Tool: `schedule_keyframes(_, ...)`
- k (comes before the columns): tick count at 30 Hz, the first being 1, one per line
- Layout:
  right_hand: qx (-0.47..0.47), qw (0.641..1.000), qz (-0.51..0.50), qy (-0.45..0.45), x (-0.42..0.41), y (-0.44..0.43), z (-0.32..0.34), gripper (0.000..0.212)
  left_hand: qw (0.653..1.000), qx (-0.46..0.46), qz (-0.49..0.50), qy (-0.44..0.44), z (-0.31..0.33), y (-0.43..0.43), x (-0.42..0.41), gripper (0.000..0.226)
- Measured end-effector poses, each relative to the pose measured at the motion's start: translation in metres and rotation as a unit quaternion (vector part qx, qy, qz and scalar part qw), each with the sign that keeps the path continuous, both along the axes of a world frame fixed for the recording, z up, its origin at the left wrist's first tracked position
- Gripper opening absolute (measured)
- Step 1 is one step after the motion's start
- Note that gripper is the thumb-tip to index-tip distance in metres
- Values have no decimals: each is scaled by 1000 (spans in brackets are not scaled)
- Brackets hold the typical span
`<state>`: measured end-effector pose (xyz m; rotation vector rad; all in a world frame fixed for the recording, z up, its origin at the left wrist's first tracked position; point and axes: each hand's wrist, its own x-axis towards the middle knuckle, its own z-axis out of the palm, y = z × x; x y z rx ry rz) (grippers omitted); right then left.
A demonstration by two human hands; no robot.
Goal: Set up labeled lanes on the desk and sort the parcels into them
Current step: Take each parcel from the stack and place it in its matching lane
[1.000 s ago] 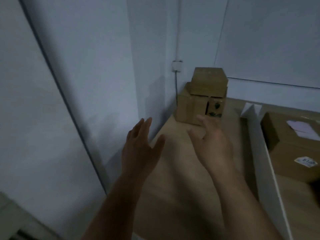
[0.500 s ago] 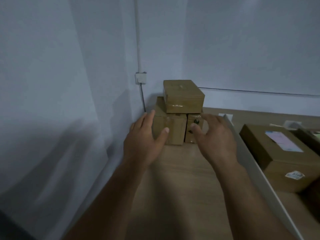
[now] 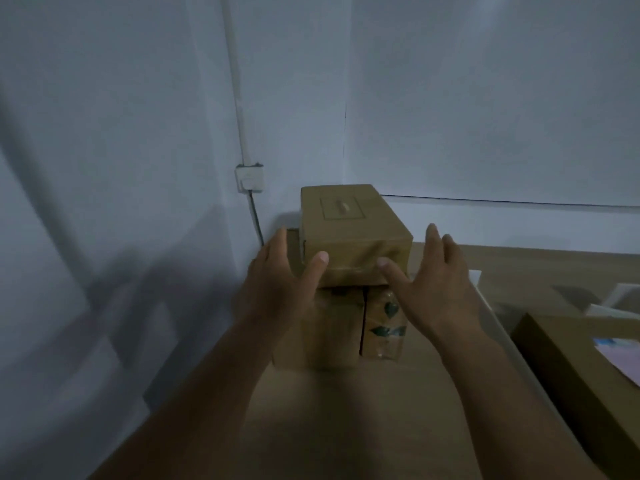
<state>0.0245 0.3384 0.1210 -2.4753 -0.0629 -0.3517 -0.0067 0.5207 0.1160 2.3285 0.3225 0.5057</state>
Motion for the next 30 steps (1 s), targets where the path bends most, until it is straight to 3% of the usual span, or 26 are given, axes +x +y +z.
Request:
schedule_keyframes(9, -2, 1000, -15, 16, 99, 5, -28, 103, 1000, 6, 14, 14, -23, 2, 99, 86)
schedule_keyframes(12, 97, 994, -15, 44, 123, 8, -35, 79, 998, -57, 7, 35, -30, 2, 119, 70)
schedule_keyframes(16, 129, 991, -3, 31, 127, 8, -40, 43, 995, -91, 16, 25, -41, -1, 122, 50)
schedule_keyframes(24, 179, 984, -6, 3, 44, -4, -27, 17, 984, -172, 23, -40, -25, -26, 39, 35)
schedule_keyframes(30, 207, 978, -28, 4, -65, -21, -28, 24, 986, -164, 19, -26, -27, -39, -61, 48)
